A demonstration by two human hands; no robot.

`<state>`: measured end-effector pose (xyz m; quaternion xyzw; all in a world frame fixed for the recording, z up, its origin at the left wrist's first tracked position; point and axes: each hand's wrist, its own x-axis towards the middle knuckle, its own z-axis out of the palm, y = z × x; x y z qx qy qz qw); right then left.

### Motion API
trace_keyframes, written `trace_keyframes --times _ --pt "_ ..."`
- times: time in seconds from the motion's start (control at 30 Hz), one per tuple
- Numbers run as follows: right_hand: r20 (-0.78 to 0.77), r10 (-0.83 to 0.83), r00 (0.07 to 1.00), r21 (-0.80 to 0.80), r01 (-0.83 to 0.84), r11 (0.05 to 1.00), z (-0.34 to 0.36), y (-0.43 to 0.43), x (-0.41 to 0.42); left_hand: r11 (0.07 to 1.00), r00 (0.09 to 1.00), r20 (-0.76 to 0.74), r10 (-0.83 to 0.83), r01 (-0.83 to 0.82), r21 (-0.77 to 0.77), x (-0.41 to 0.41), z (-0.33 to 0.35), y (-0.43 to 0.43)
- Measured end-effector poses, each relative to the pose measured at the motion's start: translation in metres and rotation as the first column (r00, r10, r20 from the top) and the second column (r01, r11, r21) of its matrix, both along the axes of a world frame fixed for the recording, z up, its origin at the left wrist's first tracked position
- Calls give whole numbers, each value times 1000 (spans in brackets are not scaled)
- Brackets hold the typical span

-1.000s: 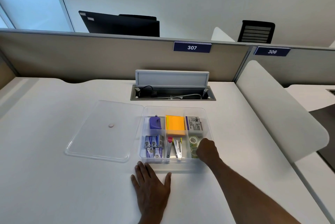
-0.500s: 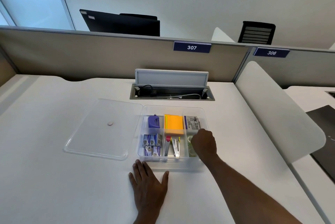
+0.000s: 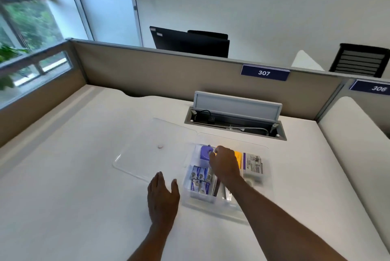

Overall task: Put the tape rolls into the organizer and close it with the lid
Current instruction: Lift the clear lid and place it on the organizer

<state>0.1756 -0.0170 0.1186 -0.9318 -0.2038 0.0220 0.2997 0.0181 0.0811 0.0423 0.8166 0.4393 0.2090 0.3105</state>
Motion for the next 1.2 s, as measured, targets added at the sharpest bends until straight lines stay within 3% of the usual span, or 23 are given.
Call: trace_keyframes --times 0.13,0.3,0.5,0.63,0.8,1.03,1.2 --pt "-45 29 999 1 -29 1000 -2 29 -8 989 994 24 107 -104 -101 3 12 25" --pt "-141 13 990 47 -6 999 -8 77 -22 990 995 -21 97 -99 -99 3 13 75" --pt "-305 -25 952 -115 -11 993 -24 126 -50 997 994 -106 16 -23 -74 1 8 138" --pt "-404 -109 908 -183 36 982 -38 144 -56 999 979 -200 -32 35 12 -2 -5 179" --pt "-424 -197 884 -217 111 970 -49 158 -53 1000 954 -300 -17 13 -16 -2 -19 207" --pt "-458 -371 808 -249 283 926 -49 173 -45 996 941 -329 75 -89 -27 9 -15 212" --pt "-522 -385 762 -182 341 922 -52 171 -33 983 936 -320 149 -176 -55 9 -8 225"
